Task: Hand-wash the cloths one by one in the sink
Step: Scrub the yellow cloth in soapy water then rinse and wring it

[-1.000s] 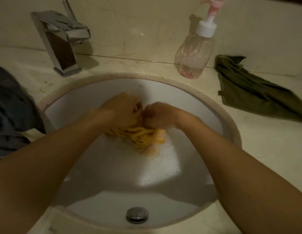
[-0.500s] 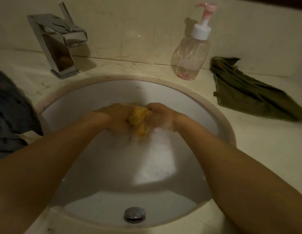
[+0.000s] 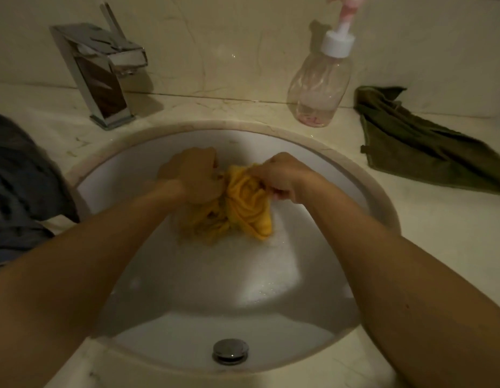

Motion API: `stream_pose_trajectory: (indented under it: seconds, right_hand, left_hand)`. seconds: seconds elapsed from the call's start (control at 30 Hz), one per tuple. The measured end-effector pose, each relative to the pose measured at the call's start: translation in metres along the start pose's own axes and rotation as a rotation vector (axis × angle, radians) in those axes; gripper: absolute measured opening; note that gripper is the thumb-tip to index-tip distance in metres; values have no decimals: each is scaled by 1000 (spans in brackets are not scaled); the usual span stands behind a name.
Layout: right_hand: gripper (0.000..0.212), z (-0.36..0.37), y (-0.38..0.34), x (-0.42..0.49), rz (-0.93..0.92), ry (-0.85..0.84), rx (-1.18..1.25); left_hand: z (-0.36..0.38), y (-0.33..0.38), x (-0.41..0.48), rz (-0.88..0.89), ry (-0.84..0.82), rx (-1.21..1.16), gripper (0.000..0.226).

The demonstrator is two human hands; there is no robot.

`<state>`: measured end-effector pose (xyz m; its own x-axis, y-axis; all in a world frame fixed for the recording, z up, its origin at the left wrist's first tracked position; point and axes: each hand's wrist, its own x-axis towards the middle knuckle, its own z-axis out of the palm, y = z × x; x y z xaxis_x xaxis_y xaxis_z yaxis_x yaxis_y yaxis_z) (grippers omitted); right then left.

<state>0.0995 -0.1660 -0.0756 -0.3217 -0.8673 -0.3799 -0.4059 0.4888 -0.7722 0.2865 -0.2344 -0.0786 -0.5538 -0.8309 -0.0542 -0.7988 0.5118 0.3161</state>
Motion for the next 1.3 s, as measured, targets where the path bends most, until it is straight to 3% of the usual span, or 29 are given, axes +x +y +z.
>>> stream_pose_trajectory:
  seconds: [0.07, 0.13, 0.17, 0.23, 0.3, 0.4, 0.43, 0.47, 0.53, 0.63, 0.73, 0.83, 0.9, 1.0, 1.1, 1.13, 1.2, 1.3]
  right_hand:
    - [38, 1, 2, 5, -78, 103, -144]
    - [34, 1, -3, -2, -210, 142, -261]
    - [29, 1, -5, -6, -232, 46, -294]
    - [38, 5, -6, -16, -147, -227, -461]
    - [49, 13, -3, -21, -62, -346, -701]
    - [83, 27, 9, -18, -108, -182, -948]
    - [79, 30, 11, -16, -151, -134, -927]
    - [63, 32, 13, -13, -181, -89, -857]
    - [33, 33, 14, -8, -204, -56, -736]
    - [11, 28, 2, -12, -221, -141, -624]
    - [20, 19, -10, -15, -227, -25, -390]
    - [13, 27, -8, -24, -222, -141, -686]
    - [38, 36, -1, -31, -155, -204, -861]
    - [54, 39, -1, -29, -134, -148, -784]
    - [18, 28, -11, -25, -214, -179, -610]
    - [6, 23, -14, -27, -259, -151, -463]
    - [9, 15, -18, -31, -290, -32, -26]
    - [8, 12, -22, -30, -229, 67, 530]
  left_hand:
    - [-2, -1, 1, 42, 0, -16, 28]
    - [-2, 4, -1, 112, -102, -54, 13]
    - [1, 8, -2, 164, -178, -28, 13]
    - [6, 14, -4, 184, -310, 59, 12]
    - [9, 11, -2, 153, -387, 118, 36]
    - [13, 5, -1, 160, -447, 256, 114]
    - [14, 3, 0, 151, -464, 277, 124]
    - [12, 4, -1, 132, -475, 296, 120]
    - [12, 3, 0, 122, -425, 263, 89]
    - [14, 1, 8, 180, -302, 161, 60]
    - [14, 3, 10, 144, -197, -12, 66]
    - [20, 1, 10, 182, -169, 10, 87]
    - [21, 2, 5, 166, -212, 110, 88]
    - [21, 4, 4, 158, -193, 174, 70]
    - [16, 5, 2, 120, -157, 246, 49]
    - [14, 6, 1, 118, -144, 269, 42]
    - [11, 11, 1, 136, -57, 188, 31]
    - [3, 23, 1, 129, 27, -294, 18]
